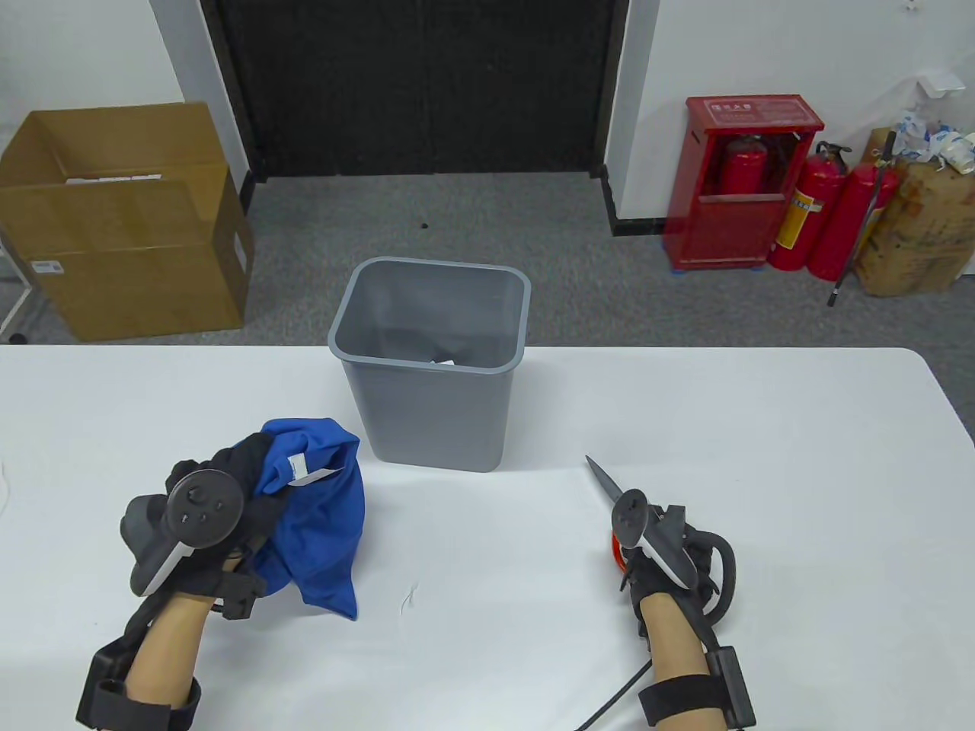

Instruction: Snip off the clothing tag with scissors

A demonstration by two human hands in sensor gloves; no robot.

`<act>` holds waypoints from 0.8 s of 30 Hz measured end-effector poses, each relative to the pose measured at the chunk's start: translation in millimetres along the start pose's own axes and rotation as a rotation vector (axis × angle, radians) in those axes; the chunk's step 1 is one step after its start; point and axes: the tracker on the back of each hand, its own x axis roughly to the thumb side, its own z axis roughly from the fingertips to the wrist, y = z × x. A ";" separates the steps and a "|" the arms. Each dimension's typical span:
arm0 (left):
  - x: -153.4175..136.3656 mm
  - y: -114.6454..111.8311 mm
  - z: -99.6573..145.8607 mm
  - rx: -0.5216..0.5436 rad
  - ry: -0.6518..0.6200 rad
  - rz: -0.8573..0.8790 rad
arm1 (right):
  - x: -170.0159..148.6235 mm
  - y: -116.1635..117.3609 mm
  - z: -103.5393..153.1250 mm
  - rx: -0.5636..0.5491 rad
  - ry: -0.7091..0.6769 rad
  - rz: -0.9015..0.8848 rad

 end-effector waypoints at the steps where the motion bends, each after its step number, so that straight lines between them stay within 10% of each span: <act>1: -0.1 0.0 -0.1 0.000 0.001 0.000 | -0.9 1.3 -1.0 0.013 0.013 0.002; 18: -2.5 -5.1 -1.5 -0.017 0.008 -0.010 | 1.7 4.6 -0.3 0.094 0.059 0.059; 24: -16.9 -6.6 -6.5 -0.024 0.059 0.049 | 0.7 -10.4 17.3 -0.074 0.025 0.039</act>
